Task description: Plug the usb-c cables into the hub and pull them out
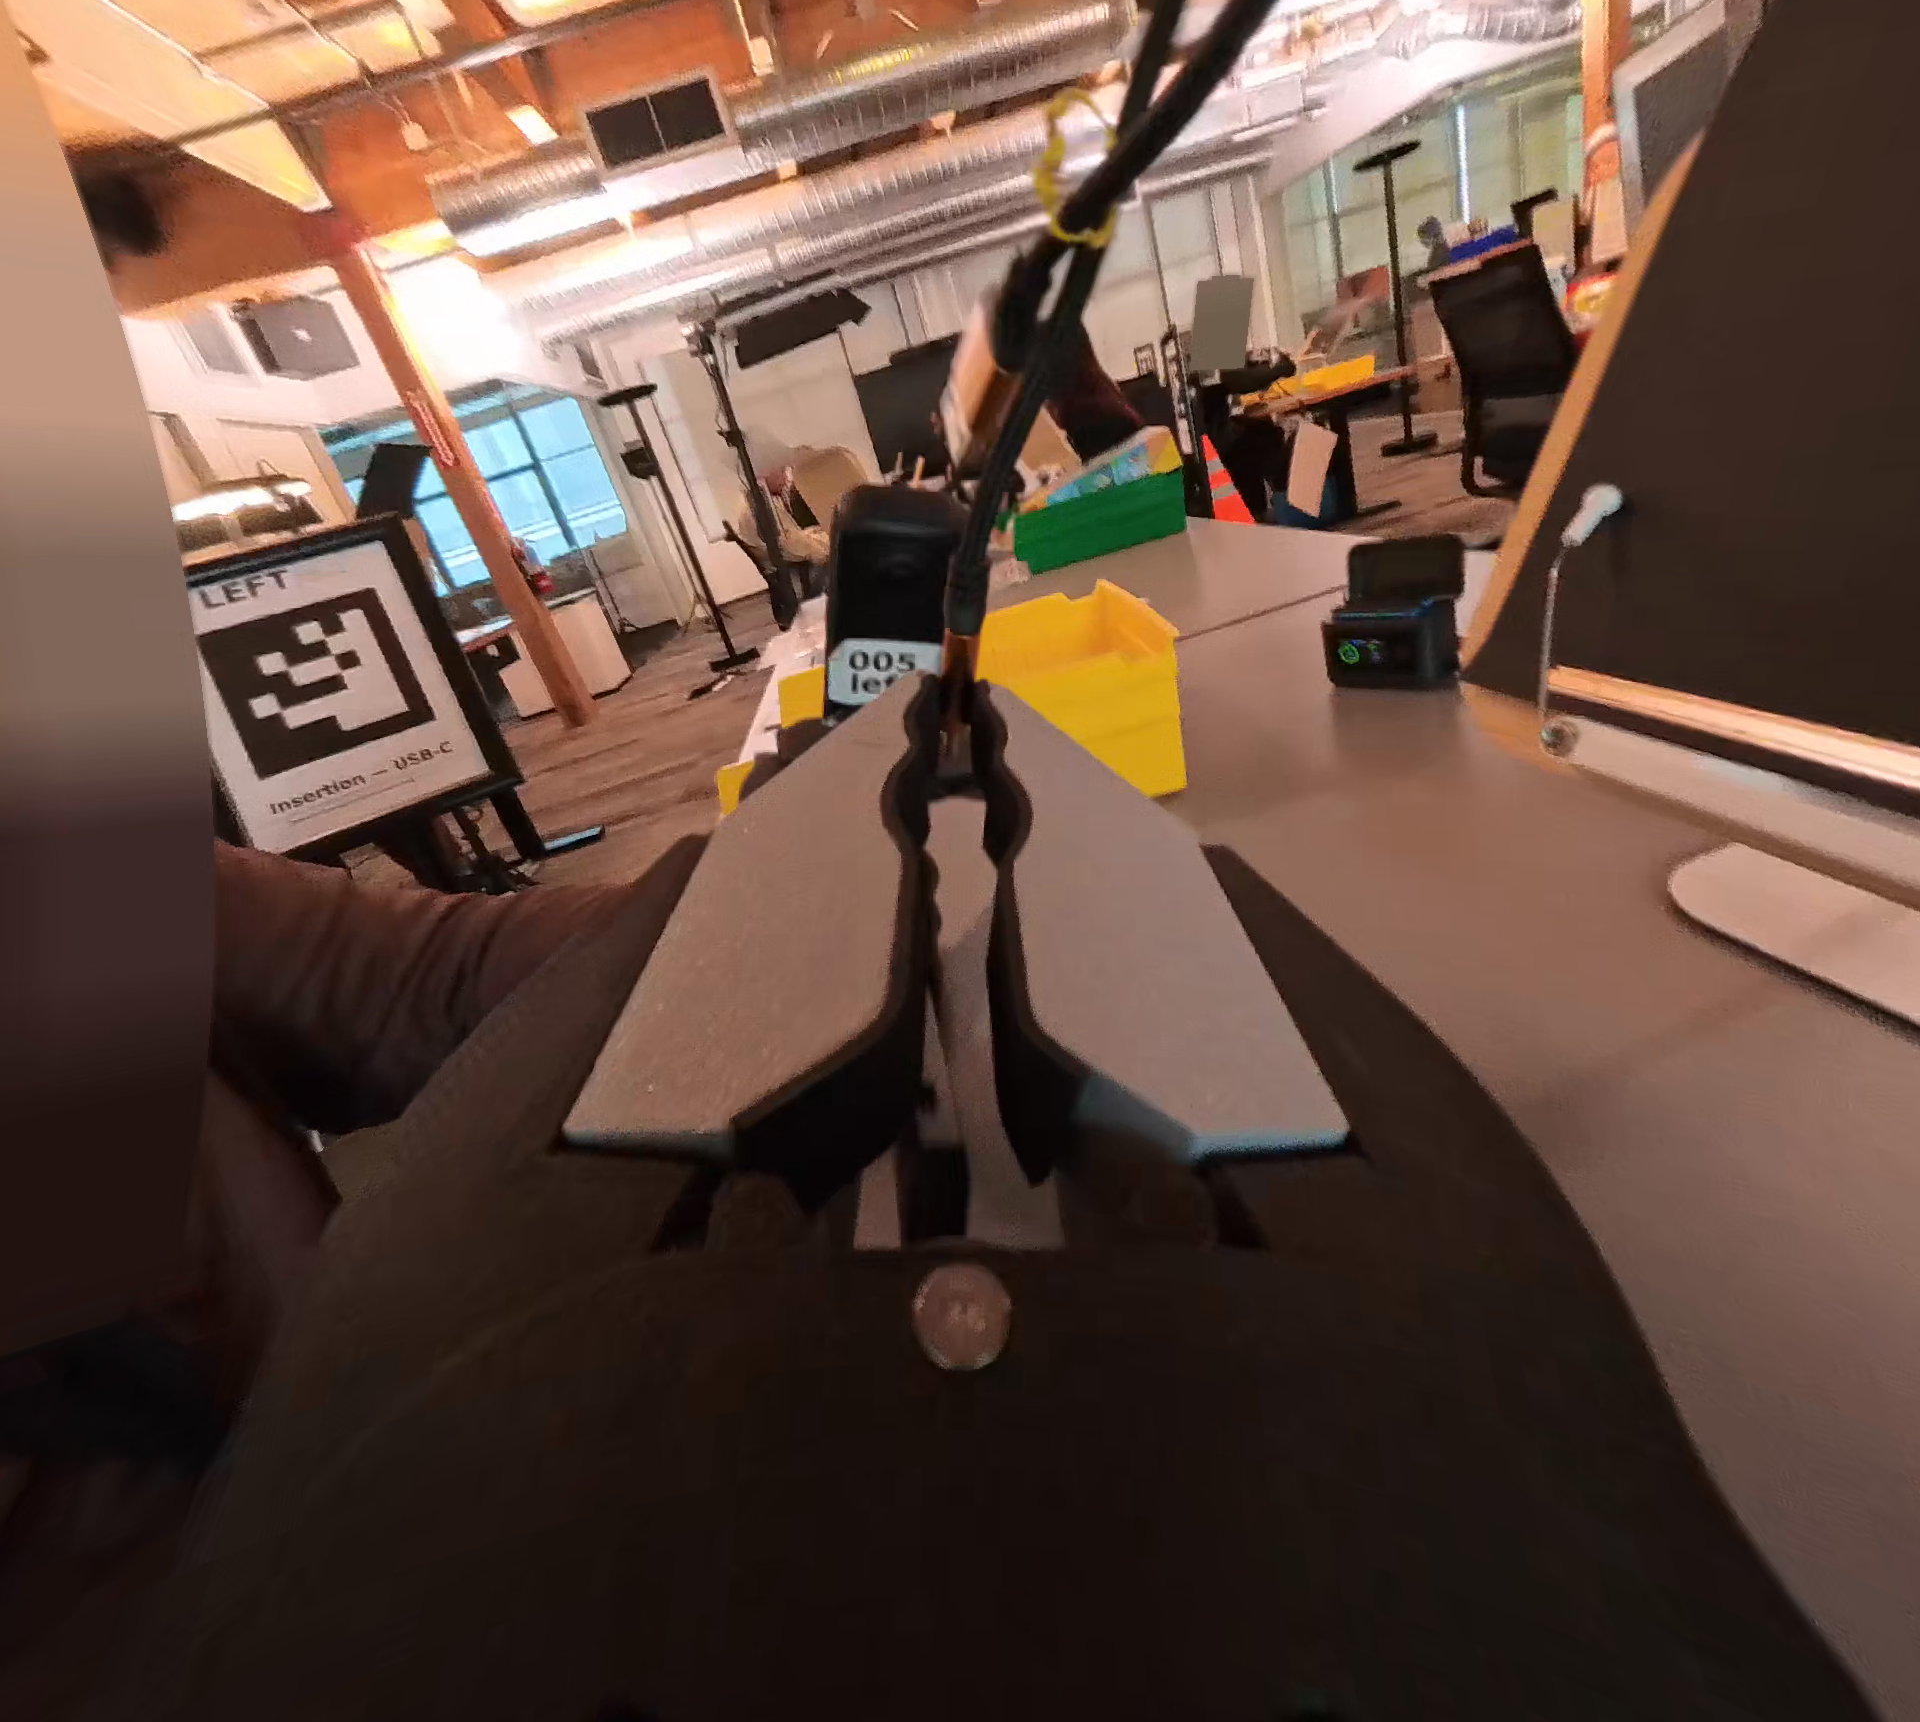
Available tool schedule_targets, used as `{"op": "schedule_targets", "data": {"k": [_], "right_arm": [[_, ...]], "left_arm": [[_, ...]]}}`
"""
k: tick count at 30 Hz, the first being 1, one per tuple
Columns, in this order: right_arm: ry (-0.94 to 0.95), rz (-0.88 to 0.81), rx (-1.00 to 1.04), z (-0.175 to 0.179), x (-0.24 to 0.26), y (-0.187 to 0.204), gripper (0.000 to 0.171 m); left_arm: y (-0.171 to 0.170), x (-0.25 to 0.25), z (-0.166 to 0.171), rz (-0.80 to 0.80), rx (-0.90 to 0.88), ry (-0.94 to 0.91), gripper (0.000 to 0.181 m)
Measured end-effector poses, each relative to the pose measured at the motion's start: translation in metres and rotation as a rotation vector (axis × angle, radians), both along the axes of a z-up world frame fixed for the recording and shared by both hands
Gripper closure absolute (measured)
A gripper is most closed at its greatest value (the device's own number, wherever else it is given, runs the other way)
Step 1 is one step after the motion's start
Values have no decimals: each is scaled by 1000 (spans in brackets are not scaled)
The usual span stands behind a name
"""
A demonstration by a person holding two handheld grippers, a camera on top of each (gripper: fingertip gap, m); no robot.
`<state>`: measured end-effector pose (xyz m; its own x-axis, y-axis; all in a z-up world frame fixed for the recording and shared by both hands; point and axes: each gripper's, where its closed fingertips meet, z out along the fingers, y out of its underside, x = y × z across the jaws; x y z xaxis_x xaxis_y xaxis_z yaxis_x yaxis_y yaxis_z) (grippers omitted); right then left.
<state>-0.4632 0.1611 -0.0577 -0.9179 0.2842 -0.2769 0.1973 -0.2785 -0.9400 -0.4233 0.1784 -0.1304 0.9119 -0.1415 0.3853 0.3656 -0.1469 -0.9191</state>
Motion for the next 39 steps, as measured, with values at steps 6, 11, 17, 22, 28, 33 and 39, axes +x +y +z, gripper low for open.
{"op": "schedule_targets", "data": {"k": [6,11,17,22,28,33,39], "right_arm": [[21,-68,85,-11,-1,9,169],[50,-53,73,-9,5,11,169],[194,-197,131,14,38,31,170],[241,-423,293,41,67,91,169],[104,-754,563,41,81,213,169],[-65,-898,817,5,99,286,170],[-133,-815,1179,-56,116,320,169]], "left_arm": [[-11,-15,9,60,46,56,174],[-12,-23,9,104,48,90,174],[-10,-26,1,134,3,151,174],[-10,-22,3,132,2,172,174],[-10,-20,3,133,-12,201,175],[-12,-22,7,156,-2,212,174],[-14,-27,5,172,-3,195,175]]}}
